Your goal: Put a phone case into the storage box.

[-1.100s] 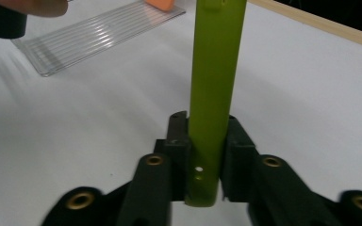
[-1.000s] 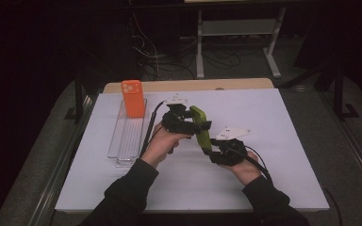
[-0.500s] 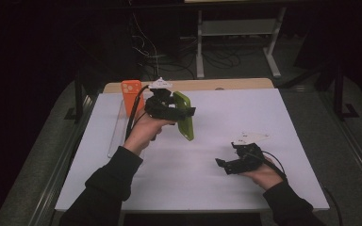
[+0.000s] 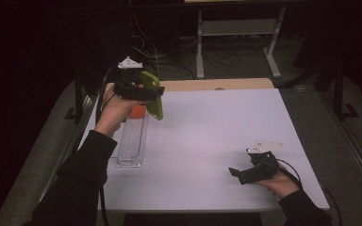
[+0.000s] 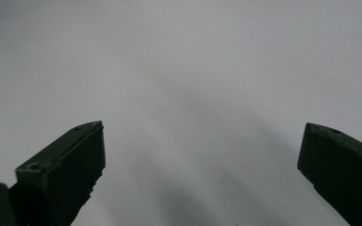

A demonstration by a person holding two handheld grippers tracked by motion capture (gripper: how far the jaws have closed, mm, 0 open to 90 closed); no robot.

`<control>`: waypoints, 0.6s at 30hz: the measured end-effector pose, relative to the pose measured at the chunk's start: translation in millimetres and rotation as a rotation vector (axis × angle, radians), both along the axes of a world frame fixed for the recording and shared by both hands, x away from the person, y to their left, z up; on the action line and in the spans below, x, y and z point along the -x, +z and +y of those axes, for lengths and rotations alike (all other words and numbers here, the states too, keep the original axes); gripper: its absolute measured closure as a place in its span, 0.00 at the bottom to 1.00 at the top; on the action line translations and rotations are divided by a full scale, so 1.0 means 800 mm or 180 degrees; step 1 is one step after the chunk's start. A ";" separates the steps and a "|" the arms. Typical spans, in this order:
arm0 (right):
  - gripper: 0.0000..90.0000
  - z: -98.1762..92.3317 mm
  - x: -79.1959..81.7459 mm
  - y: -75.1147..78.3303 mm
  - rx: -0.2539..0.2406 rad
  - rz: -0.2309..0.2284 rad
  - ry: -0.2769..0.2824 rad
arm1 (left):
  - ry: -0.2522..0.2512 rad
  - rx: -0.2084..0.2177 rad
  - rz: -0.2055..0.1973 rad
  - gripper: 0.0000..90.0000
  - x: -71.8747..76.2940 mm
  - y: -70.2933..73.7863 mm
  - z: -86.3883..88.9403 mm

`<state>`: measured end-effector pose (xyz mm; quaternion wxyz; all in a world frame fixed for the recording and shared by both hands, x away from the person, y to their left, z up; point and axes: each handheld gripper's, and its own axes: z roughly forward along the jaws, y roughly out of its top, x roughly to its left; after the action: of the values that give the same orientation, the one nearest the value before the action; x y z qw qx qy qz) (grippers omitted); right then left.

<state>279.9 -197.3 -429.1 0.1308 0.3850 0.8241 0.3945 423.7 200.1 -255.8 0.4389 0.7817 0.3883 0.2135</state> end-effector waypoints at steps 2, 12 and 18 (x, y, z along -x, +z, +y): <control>0.01 -0.002 -0.001 0.000 -0.0003 -0.0008 0.0009 | 0.0113 -0.0039 -0.0005 0.17 -0.007 0.001 0.014; 0.01 -0.001 -0.002 0.001 -0.0027 -0.0013 0.0008 | 0.0486 -0.0120 0.0020 0.17 -0.034 -0.023 0.050; 0.01 -0.002 -0.002 0.002 -0.0008 -0.0040 0.0021 | 0.0693 -0.0247 0.0094 0.17 -0.048 -0.057 0.061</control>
<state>281.6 -199.3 -427.3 0.1342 0.3799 0.8240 0.3983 462.4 248.8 -301.4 0.3767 0.7543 0.4688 0.2633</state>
